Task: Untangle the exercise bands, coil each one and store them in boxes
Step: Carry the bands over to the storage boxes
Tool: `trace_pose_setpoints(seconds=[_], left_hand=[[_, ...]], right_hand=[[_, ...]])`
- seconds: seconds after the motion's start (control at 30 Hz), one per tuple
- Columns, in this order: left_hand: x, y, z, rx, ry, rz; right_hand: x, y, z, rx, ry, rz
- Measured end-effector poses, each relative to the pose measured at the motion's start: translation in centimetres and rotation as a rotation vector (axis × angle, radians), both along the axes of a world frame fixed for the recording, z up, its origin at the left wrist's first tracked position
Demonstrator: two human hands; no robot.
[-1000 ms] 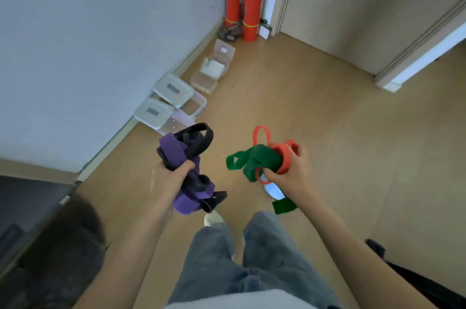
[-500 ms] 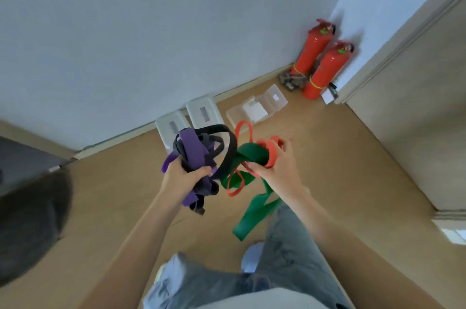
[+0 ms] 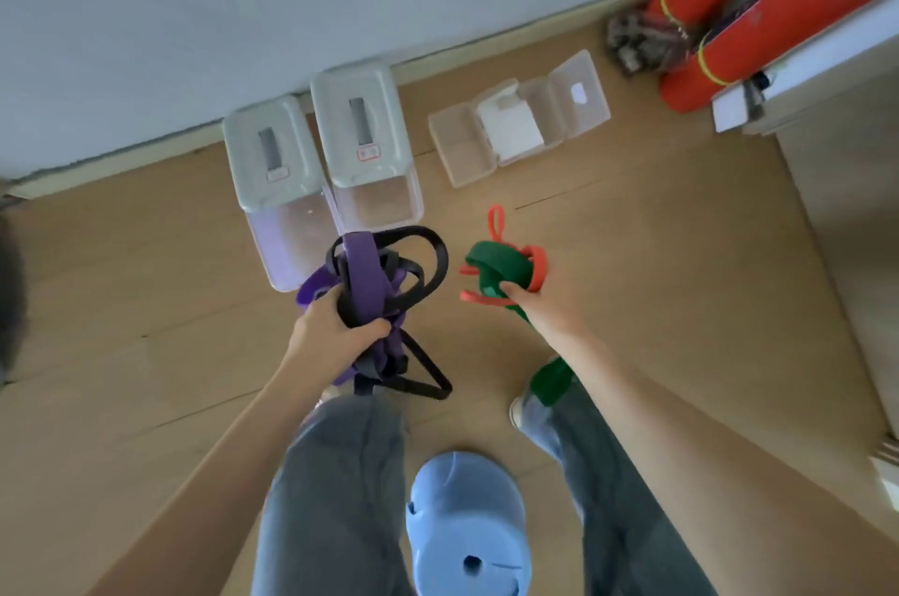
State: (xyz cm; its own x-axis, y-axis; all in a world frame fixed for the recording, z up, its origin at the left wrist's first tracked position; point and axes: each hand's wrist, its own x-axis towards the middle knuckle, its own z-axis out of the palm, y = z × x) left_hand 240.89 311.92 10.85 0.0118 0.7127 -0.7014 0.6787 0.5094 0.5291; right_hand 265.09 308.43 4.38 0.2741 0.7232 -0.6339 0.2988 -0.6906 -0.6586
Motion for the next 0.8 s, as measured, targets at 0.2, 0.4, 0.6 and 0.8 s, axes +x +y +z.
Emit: trace_pose_setpoints(seconds=[0.2,0.4,0.6,0.8], left_hand=[[2.6,2.6,-17.6,-0.021,0.016,-0.268],[4.8,1.8,-31.5,-0.05,0.016,-0.433],[1.8,0.1,-36.8,0.095,0.067,-0.101],[-1.6,1.7,-39.9,-0.111,0.089,0.117]], right_hand=[[1.6,2.4,-19.3,-0.22,-0.318,0.273],[-2.9,4.3,-29.5,-0.211,0.547,-0.31],[-4.6,3.7,-33.0,-0.168,0.507,-0.206],[-2.2,5.3,-34.8,0.081,0.039,-0.188]])
